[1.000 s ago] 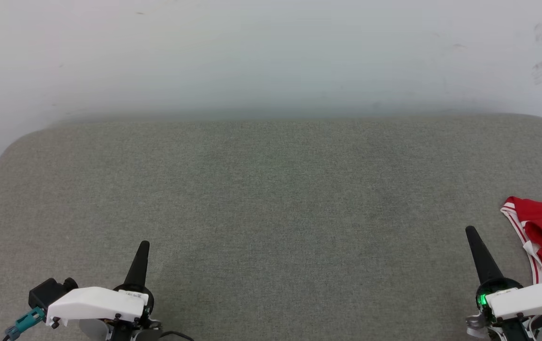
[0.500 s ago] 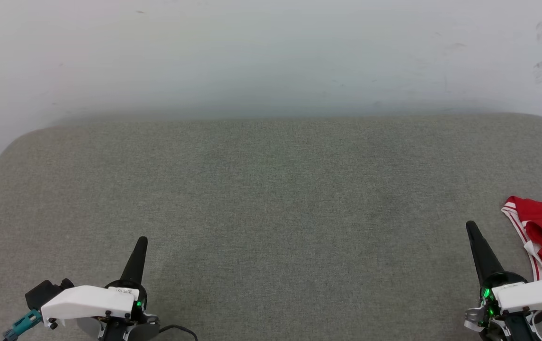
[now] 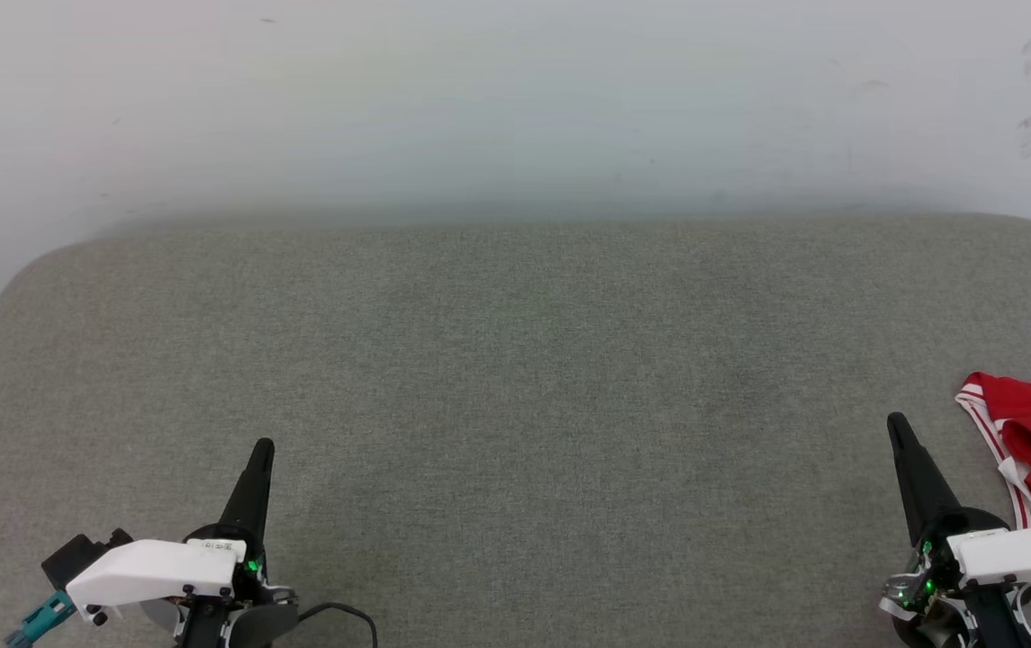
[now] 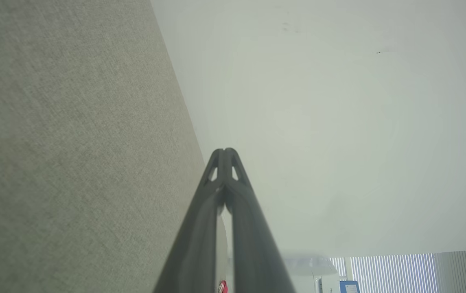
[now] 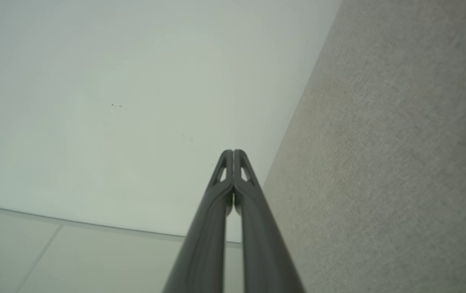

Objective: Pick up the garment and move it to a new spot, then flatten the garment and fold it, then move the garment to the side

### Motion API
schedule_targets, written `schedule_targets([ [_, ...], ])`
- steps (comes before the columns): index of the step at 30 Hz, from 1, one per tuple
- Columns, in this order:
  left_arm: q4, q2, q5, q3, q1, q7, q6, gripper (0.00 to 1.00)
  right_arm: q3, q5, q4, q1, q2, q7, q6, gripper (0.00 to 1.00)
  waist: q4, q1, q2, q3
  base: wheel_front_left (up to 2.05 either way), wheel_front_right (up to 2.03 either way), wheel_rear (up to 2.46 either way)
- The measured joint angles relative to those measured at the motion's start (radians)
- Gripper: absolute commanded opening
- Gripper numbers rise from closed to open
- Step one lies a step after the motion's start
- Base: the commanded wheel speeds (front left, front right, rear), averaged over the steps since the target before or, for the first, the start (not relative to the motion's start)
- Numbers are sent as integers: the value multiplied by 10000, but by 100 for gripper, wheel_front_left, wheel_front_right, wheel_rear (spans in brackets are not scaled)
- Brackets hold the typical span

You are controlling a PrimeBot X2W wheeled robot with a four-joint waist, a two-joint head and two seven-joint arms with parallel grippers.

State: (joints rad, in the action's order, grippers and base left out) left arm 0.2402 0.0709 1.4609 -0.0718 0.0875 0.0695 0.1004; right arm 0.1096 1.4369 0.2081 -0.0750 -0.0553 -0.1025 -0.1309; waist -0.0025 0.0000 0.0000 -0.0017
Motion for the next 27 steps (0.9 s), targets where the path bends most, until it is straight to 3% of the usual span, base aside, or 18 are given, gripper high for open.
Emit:
schedule_targets([
  [27, 52, -201, 1513, -441, 169, 447, 305, 0, 44, 1741, 384, -287, 33, -113, 0, 0, 25, 0, 0, 49, 0, 0, 0],
])
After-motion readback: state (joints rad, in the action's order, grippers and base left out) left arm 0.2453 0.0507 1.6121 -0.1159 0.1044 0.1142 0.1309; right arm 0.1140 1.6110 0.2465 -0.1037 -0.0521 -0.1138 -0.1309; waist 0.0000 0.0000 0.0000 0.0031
